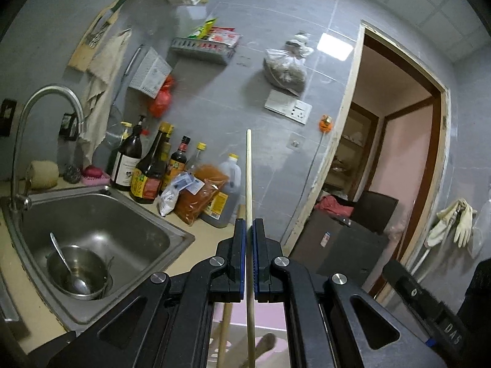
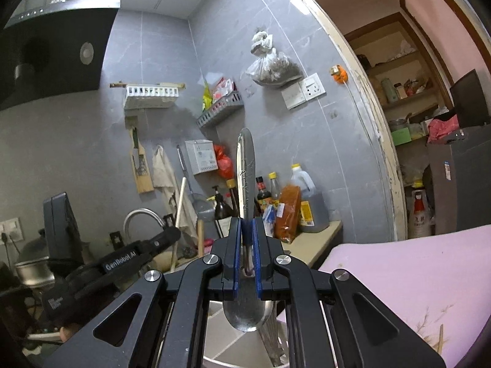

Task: Organize utensils
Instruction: 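Lower the spoon into the holder and open the right tool while the left tool releases the chopstick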

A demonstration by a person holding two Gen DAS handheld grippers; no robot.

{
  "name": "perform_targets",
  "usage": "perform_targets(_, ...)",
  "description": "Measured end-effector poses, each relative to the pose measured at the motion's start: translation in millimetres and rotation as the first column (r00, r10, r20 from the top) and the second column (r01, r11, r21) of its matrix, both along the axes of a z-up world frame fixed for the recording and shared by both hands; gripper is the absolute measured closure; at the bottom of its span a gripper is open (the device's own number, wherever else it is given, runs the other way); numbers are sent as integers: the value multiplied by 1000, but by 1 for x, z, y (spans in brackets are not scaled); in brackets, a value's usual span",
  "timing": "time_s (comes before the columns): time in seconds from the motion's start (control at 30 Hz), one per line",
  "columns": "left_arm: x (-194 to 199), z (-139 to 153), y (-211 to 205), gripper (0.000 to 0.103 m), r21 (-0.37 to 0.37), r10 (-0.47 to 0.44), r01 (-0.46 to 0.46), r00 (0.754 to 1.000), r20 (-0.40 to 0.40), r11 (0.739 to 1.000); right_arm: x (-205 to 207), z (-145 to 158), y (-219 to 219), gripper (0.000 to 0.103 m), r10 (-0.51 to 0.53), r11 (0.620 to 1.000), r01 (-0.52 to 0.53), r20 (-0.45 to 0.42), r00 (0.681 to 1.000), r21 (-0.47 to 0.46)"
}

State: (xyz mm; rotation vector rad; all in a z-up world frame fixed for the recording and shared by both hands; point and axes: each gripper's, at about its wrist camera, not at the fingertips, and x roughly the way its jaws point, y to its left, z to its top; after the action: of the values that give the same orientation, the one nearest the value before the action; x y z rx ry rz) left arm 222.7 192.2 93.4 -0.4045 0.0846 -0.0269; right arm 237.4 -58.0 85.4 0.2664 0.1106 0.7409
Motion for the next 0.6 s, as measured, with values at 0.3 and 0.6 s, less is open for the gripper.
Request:
perform_targets(0.3,2,-11,-5,101,-21,60,-59,998,12,998,5,-20,5,98,-46,999,46,-12,999,-24)
perform_targets(0.6,-4,-29,-33,101,69,95,-95,995,4,993,4,-33,8,98,-68,994,66,-22,997,-84)
